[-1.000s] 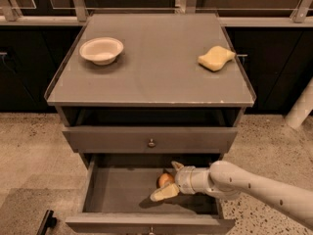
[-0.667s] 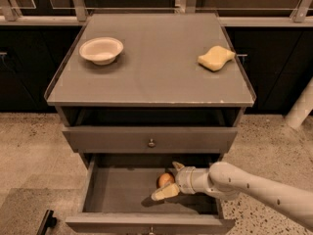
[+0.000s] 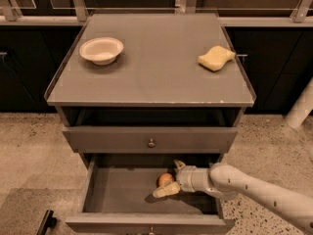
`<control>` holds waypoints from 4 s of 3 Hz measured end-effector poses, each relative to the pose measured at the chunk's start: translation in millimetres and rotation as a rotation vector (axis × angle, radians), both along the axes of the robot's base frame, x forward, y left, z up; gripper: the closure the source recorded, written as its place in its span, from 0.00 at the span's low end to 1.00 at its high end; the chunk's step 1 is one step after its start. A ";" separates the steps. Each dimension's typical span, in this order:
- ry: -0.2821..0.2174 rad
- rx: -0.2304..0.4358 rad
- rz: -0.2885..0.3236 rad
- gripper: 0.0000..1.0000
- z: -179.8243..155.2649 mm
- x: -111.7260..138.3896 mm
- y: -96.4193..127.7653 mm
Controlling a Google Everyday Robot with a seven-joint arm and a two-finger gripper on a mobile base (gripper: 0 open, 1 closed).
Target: Pick orange from middle drawer and place on counter
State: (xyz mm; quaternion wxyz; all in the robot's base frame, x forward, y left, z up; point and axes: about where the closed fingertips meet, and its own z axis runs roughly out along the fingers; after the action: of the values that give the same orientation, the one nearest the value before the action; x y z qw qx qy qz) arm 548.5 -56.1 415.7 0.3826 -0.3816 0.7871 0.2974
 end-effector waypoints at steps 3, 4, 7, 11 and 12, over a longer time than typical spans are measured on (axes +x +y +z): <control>-0.110 -0.018 0.050 0.00 -21.0 -2.0 -0.6; -0.116 -0.016 0.037 0.00 -31.2 -1.9 5.3; -0.115 -0.021 0.026 0.42 -40.2 -0.9 8.9; -0.231 0.145 0.022 1.00 30.5 -12.5 -11.7; -0.294 0.192 -0.015 1.00 77.1 -30.6 -42.4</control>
Offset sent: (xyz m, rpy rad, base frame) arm 0.0016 -0.0121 -0.0219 -0.0423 -0.1918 0.0955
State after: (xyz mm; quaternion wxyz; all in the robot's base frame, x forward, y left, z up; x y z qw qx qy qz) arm 517.9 -98.5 492.8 0.5305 -0.3768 0.6933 0.3096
